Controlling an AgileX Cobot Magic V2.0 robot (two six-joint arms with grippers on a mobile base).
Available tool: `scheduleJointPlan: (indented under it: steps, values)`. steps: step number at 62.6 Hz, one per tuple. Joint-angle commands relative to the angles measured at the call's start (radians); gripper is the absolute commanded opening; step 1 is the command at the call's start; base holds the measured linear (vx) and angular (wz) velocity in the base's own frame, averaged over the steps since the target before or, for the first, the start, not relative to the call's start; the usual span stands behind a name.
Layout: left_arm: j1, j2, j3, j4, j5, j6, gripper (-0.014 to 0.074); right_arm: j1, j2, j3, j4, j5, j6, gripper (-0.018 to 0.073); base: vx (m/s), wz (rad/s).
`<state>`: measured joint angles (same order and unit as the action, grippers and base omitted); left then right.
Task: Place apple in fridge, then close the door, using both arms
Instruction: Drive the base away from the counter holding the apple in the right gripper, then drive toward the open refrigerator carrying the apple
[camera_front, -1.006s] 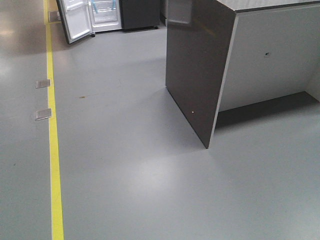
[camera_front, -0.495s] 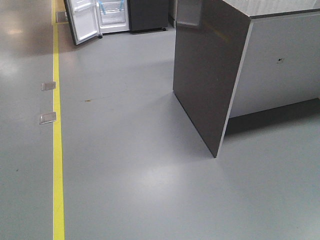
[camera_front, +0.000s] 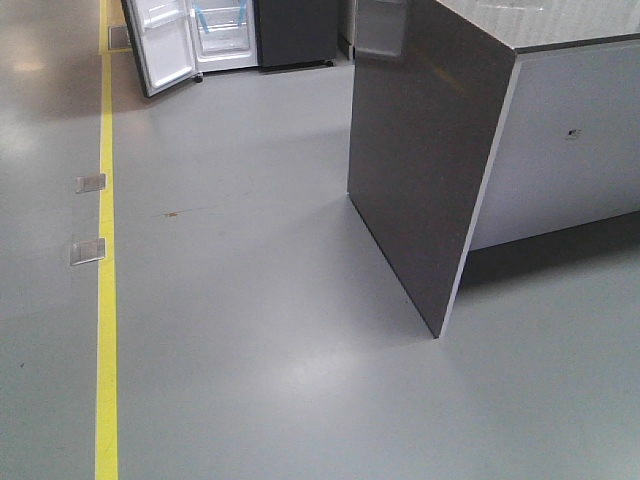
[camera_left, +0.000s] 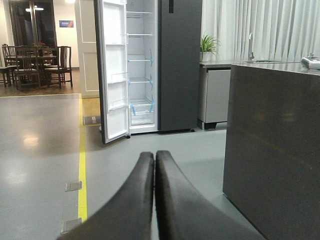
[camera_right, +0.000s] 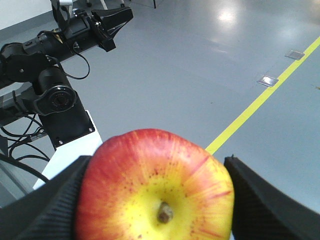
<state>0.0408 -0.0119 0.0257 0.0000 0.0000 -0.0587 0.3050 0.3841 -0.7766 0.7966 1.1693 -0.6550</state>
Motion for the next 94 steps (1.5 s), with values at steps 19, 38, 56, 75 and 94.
scheduleJointPlan:
  steps: [19,38,56,75,94]
  values:
    - [-0.002,-0.015,0.021,-0.012,-0.077,-0.01,-0.0006,-0.003,0.011,-0.029,0.051,-0.055,-0.005,0.0419,0.21,0.01]
    - [-0.002,-0.015,0.021,-0.012,-0.077,-0.01,-0.0006,-0.003,0.011,-0.029,0.051,-0.036,-0.005,0.0419,0.23,0.03]
    - [-0.002,-0.015,0.021,-0.012,-0.077,-0.01,-0.0006,-0.003,0.011,-0.029,0.051,-0.032,-0.005,0.0419,0.25,0.09]
    - [-0.002,-0.015,0.021,-0.012,-0.077,-0.01,-0.0006,-0.003,0.011,-0.029,0.051,-0.032,-0.005,0.0419,0.25,0.22]
    - [-0.002,-0.015,0.021,-0.012,-0.077,-0.01,-0.0006,-0.003,0.011,-0.029,0.051,-0.032,-0.005,0.0419,0.24,0.25]
